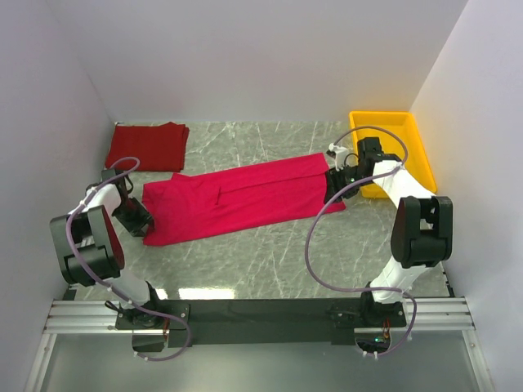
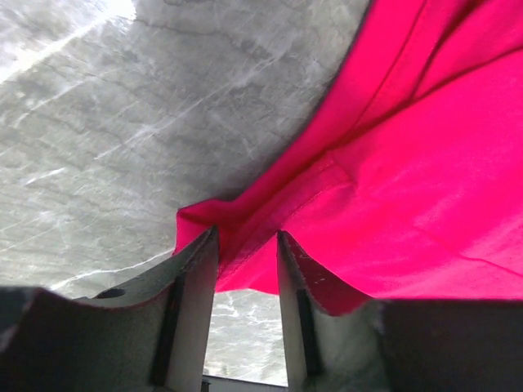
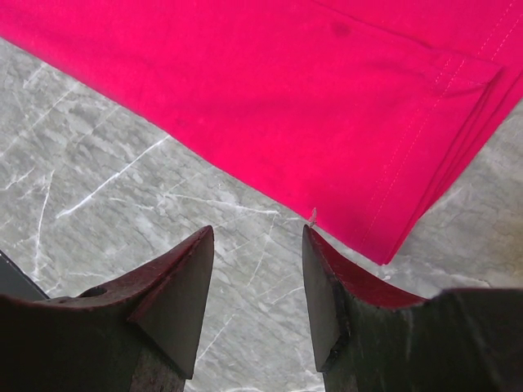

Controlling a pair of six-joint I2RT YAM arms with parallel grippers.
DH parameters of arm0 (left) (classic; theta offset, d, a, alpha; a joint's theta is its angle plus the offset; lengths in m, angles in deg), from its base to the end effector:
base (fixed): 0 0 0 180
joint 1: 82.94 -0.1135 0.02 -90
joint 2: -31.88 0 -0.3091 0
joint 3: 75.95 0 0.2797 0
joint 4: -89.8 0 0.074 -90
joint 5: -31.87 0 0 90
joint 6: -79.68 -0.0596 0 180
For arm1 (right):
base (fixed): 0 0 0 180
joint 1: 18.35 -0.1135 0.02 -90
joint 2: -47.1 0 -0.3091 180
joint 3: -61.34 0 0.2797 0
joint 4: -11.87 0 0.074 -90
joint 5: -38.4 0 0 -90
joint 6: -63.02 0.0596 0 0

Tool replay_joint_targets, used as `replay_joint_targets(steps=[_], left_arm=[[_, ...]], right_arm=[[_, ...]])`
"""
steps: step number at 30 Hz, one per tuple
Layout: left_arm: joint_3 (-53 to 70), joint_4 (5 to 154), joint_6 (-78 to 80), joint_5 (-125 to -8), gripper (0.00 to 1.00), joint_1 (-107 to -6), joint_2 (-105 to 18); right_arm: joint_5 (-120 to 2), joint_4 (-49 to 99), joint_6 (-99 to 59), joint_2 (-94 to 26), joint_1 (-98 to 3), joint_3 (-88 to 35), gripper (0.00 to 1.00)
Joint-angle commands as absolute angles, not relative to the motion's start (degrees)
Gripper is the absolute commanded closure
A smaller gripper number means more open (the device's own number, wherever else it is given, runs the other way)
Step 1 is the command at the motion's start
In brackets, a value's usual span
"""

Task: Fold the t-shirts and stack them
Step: Fold the tshirt

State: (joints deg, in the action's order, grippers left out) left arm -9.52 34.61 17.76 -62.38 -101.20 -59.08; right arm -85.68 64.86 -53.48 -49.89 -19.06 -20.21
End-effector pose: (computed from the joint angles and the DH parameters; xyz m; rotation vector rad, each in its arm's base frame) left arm 0.2896 0.0909 0.1751 -1.1580 2.7310 -0.1325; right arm 0.3721 0.0380 0.2311 -0.7510 2.4648 0.6592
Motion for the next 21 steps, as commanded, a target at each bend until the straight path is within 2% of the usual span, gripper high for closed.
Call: replay_joint_targets(steps=[1, 3, 4, 7, 13, 21], left_arm=[[-7.75, 33.56, 16.49, -62.88, 0.62, -100.70, -59.53], [-7.67, 33.47, 16.31, -63.14, 0.69, -100.70, -59.62], [-7.67, 33.47, 16.31, -63.32, 0.81, -100.70, -59.53], [-7.58, 33.12, 16.49, -63.32, 0.96, -100.70, -58.65], [-7.66, 32.06, 16.40, -63.58, 0.99, -100.61, -56.98], [-7.75, 31.80, 16.58, -65.16, 0.99, -100.70, -55.93]], right_arm=[[-86.14, 65.57, -53.34, -50.46, -18.62, -22.77, 0.46], [-85.53, 65.39, -53.00, -50.64, -18.62, -22.85, 0.46], [-85.09, 65.30, -52.73, -50.72, -18.70, -22.94, 0.46], [-82.37, 64.16, -50.19, -51.25, -17.12, -23.55, 0.51], [-72.98, 61.79, -43.33, -54.06, -17.04, -26.01, 0.51], [-69.53, 61.34, -41.66, -59.93, -17.21, -29.26, 0.51]])
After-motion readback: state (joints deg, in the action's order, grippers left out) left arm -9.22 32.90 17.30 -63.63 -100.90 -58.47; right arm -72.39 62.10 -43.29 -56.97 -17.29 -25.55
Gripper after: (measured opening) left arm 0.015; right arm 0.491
